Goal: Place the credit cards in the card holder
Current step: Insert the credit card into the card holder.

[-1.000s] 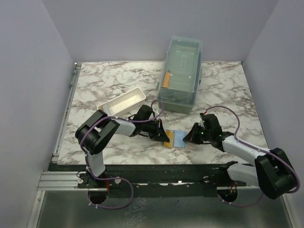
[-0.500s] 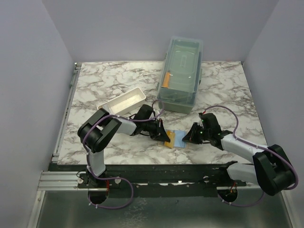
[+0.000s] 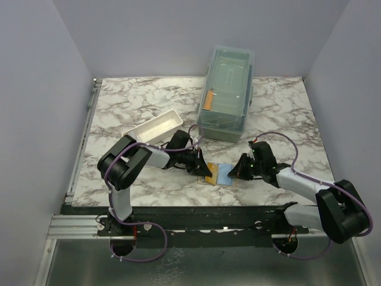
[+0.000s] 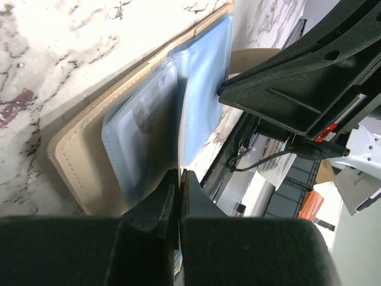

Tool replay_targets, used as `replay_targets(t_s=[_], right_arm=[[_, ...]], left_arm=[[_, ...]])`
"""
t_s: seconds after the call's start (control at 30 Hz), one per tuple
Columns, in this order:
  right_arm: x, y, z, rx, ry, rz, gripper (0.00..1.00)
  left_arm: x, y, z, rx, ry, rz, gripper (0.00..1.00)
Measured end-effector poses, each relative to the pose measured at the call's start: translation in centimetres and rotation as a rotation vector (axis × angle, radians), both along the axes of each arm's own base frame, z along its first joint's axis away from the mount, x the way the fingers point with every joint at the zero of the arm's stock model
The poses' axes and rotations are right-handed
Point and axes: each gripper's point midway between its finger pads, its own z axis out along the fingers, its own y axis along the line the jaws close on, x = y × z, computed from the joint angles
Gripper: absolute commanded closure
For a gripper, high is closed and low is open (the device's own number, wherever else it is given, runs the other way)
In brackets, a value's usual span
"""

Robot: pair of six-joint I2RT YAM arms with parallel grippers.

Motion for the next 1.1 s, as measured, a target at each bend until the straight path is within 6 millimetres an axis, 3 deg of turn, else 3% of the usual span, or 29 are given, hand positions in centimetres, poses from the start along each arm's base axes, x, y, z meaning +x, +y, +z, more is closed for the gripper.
replay_targets(t_s=[1.1], right_arm=[[0.46,-0.66,-0.04,-0.045,0.020,-0.043,0.94]], left_arm=[[0.01,-0.11,0.44,-0.044,0.007,-0.018,1.00]])
